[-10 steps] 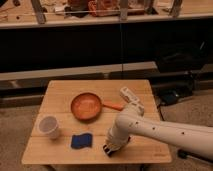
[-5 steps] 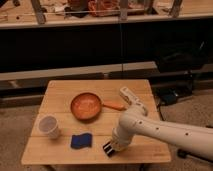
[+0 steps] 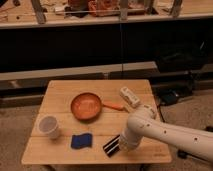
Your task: Place the eraser on the white sponge
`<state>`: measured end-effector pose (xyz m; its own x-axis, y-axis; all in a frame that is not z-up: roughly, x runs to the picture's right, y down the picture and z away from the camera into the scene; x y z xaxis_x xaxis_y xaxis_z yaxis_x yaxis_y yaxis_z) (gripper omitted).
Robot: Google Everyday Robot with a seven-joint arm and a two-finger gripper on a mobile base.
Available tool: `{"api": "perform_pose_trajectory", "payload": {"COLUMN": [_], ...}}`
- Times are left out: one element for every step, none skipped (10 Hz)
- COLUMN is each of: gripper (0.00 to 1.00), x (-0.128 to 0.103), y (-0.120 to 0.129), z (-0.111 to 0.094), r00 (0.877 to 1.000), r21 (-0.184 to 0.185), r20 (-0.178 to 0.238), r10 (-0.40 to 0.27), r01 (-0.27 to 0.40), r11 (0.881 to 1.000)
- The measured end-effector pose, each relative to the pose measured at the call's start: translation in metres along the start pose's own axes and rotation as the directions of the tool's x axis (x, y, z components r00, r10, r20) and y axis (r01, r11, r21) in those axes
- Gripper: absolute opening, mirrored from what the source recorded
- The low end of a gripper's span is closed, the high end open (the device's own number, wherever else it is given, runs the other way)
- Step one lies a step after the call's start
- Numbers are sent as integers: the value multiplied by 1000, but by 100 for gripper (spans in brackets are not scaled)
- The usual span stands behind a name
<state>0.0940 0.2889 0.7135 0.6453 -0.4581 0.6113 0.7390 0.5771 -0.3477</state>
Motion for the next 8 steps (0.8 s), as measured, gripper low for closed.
{"api": "perform_pose_trajectory", "payload": {"gripper": [80,80,80,80,80,80,80,80], "x": [2,3,5,7,10,16,24,35], "y": [1,0,0,1,0,-2,-4,-8], "z": [-2,-4,-6,-8,-9,-9,-10,-10], "r00": [1000,1000,1000,1000,999,999,999,998], "r21": [4,9,16,22,27,34,39,42], "r20": [-9,-15,-23,-31,-38,-42,-46,-51], "r10": [1,0,2,2,4,9,18,32], "r01": [-1,0,-1,-1,-3,-8,-17,-30], "r11": [1000,1000,1000,1000,1000,999,999,999]}}
